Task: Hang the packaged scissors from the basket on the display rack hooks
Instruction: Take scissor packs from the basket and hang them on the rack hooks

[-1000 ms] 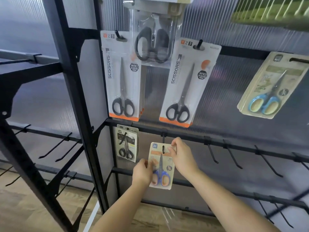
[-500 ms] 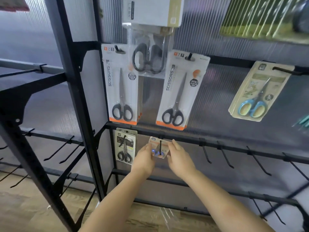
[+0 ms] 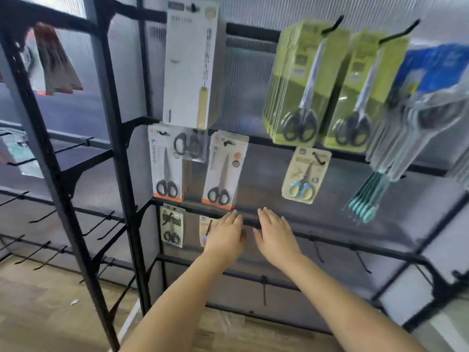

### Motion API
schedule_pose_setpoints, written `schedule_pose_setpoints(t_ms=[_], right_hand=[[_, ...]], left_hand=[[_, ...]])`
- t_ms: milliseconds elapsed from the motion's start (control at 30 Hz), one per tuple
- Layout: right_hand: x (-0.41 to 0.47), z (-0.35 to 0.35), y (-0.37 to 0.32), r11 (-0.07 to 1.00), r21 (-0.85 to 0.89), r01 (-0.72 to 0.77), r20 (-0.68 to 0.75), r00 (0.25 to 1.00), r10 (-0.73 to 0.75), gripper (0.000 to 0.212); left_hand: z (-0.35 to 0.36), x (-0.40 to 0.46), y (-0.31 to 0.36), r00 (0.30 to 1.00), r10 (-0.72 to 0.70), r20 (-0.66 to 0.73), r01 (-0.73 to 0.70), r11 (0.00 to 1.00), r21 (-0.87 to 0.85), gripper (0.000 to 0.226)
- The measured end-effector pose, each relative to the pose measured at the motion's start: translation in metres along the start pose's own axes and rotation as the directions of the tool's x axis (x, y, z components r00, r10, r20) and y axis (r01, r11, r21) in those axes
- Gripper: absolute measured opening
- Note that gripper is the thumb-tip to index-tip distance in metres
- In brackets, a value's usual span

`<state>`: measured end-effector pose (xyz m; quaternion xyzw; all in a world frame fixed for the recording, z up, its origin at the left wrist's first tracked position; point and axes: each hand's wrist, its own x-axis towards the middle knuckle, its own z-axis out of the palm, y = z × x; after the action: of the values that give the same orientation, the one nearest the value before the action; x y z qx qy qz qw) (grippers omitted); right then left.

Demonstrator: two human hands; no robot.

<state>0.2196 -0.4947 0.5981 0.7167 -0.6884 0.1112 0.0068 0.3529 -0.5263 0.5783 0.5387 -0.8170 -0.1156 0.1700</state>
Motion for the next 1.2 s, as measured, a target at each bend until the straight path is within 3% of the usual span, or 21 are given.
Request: schedule_pose_setpoints(t_ms=[267,400,533,667,900,1033,1200], right_hand=[[-0.099,-0.065,0.028,0.941,0.09,-0.326,-0.078,0.94,0.333,0.054],[-0.177,-0.062,0.034,0.806,0.17,-0.567,-0.079,0.808,0.585,0.05],[-0.269,-0.037,0.028,0.657,0.214,-0.723,-0.035,0.667,0.744,0.042],[-0.362,-0.005,0.017,0.541,0.184,-0.821,0.067,0.56,0.826,0.047],[-0.496,0.033,0.024,0.228,0.183,-0.956,0.286,0.273,0.918,0.049],[-0.56,0.044,0.041,0.073,0.187,-0.98,0.353,0.136,0.926,0.047],[-0.627,0.048,0.08,-0.08,0.251,-0.965,0.415,0.033,0.909,0.046]], left_hand=[[-0.028,-0.04,0.08,0.975,0.195,0.11,-0.184,0.978,-0.099,0.048],[-0.012,-0.08,0.095,0.927,0.297,0.231,-0.263,0.95,-0.168,0.039],[0.017,-0.132,0.105,0.84,0.373,0.393,-0.338,0.928,-0.158,0.043],[0.056,-0.176,0.12,0.737,0.426,0.526,-0.441,0.891,-0.104,0.038],[0.116,-0.244,0.18,0.538,0.469,0.7,-0.519,0.839,-0.164,0.035],[0.15,-0.279,0.223,0.487,0.482,0.728,-0.513,0.833,-0.208,0.042],[0.192,-0.319,0.278,0.434,0.49,0.756,-0.424,0.851,-0.308,0.051]])
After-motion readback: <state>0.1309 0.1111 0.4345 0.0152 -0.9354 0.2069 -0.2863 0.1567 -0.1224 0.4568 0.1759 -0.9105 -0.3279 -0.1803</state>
